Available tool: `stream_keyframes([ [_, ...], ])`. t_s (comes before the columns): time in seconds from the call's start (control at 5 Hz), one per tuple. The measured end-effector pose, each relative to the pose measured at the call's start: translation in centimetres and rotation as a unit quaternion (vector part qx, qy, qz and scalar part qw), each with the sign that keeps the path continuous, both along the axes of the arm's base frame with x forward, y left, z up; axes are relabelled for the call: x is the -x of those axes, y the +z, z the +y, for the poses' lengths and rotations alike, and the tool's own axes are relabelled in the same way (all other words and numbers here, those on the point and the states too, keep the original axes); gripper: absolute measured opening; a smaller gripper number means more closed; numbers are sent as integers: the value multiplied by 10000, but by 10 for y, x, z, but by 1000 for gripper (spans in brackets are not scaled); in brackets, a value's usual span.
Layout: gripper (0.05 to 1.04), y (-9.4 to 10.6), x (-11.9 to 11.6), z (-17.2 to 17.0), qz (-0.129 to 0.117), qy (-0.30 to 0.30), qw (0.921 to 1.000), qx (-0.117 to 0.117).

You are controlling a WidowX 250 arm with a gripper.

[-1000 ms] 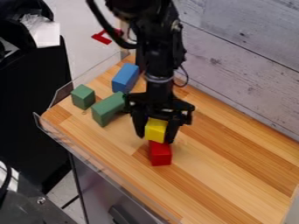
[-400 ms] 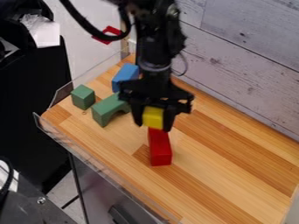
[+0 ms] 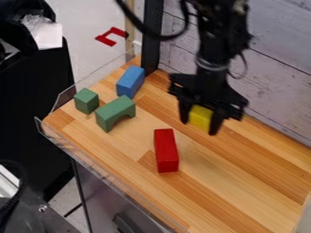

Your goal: Put down the yellow cube and from top of the red rectangle

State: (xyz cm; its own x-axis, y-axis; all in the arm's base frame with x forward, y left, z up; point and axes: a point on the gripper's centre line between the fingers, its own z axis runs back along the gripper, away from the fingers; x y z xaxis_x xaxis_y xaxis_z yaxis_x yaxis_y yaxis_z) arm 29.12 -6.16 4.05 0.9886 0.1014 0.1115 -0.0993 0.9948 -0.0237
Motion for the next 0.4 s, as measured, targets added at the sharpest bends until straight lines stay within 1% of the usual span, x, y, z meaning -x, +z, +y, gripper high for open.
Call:
stream_keyframes([
  [0.2, 607, -4, 0, -16, -25, -256, 9995, 167],
  [0.4, 607, -13, 1, -24, 55, -352, 9989, 297],
])
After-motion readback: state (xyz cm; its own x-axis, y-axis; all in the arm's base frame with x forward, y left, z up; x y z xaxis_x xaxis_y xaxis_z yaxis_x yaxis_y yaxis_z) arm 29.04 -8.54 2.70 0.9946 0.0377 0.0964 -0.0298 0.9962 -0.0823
